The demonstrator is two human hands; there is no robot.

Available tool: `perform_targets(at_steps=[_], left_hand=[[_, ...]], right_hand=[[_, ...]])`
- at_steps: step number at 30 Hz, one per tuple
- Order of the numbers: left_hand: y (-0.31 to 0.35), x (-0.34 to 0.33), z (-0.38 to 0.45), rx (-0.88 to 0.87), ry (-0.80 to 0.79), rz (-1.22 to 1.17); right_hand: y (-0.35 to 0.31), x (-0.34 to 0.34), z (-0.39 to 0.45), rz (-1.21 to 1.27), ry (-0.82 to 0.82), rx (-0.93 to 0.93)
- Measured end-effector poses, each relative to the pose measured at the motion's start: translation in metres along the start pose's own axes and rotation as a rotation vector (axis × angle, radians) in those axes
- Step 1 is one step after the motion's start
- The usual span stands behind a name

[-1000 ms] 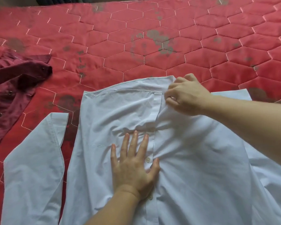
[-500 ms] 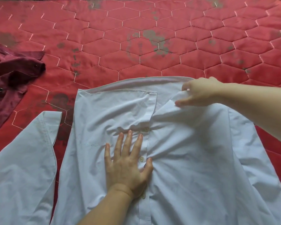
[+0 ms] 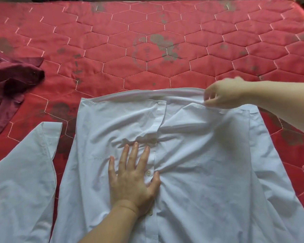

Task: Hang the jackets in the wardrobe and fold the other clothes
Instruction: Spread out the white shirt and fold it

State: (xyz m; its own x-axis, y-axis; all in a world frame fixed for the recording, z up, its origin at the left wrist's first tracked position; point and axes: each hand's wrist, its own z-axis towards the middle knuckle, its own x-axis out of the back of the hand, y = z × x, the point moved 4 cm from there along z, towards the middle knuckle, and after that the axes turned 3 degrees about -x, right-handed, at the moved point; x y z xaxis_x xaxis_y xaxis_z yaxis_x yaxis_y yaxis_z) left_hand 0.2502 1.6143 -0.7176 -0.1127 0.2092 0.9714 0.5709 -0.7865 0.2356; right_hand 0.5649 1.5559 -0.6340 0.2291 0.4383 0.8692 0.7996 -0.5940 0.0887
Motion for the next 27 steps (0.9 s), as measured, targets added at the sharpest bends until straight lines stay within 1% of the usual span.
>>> perform_targets(at_steps=[1, 2, 3, 5, 7, 8, 11, 12, 15, 16, 18, 19, 20, 21, 23, 24, 25, 27], left_hand=[[0.0, 0.0, 0.0, 0.002, 0.0, -0.001], [0.0, 0.001, 0.0, 0.002, 0.0, -0.003], [0.001, 0.001, 0.0, 0.0, 0.0, -0.004], [0.001, 0.002, 0.0, -0.007, 0.007, -0.001], [0.0, 0.001, 0.0, -0.011, 0.01, 0.007], [0.0, 0.001, 0.0, -0.014, 0.007, 0.009], [-0.001, -0.001, 0.001, -0.006, -0.01, 0.017], [-0.002, -0.002, 0.001, -0.002, -0.017, 0.021], [-0.003, -0.003, 0.001, -0.006, -0.028, 0.031], [-0.003, -0.003, 0.001, -0.007, -0.035, 0.037], [-0.003, -0.003, 0.002, -0.009, -0.043, 0.045], [-0.002, -0.002, 0.002, -0.009, -0.043, 0.042], [-0.002, -0.001, 0.002, -0.007, -0.042, 0.034], [-0.002, 0.0, 0.002, -0.004, -0.04, 0.025], [-0.001, 0.002, 0.002, -0.002, -0.03, 0.016], [-0.001, 0.003, 0.002, -0.004, -0.028, 0.015], [-0.002, 0.003, 0.002, -0.008, -0.032, 0.015], [-0.002, 0.002, 0.002, -0.012, -0.037, 0.014]], right_hand=[[-0.002, -0.006, -0.002, 0.24, -0.104, 0.01], [-0.005, -0.011, -0.005, 0.376, -0.182, 0.036], [-0.008, -0.013, -0.008, 0.412, -0.225, 0.055], [-0.013, -0.014, -0.006, 0.371, -0.273, 0.072], [-0.02, -0.013, -0.002, 0.301, -0.265, 0.081], [-0.023, -0.012, 0.002, 0.312, -0.203, 0.074], [-0.028, -0.008, 0.011, 0.51, 0.151, -0.042], [-0.03, -0.01, 0.013, 0.51, 0.244, -0.089], [-0.042, -0.023, 0.012, 0.344, 0.406, -0.2], [-0.05, -0.025, 0.009, 0.296, 0.488, -0.187], [-0.077, -0.027, -0.002, 0.226, 0.664, -0.027], [-0.094, -0.03, -0.004, 0.215, 0.691, 0.07], [-0.109, -0.034, -0.004, 0.251, 0.671, 0.13], [-0.12, -0.037, 0.001, 0.334, 0.614, 0.123], [-0.129, -0.039, 0.015, 0.513, 0.486, -0.015], [-0.132, -0.038, 0.022, 0.504, 0.458, -0.049], [-0.137, -0.035, 0.028, 0.441, 0.46, -0.026], [-0.151, -0.031, 0.037, 0.311, 0.476, 0.106]])
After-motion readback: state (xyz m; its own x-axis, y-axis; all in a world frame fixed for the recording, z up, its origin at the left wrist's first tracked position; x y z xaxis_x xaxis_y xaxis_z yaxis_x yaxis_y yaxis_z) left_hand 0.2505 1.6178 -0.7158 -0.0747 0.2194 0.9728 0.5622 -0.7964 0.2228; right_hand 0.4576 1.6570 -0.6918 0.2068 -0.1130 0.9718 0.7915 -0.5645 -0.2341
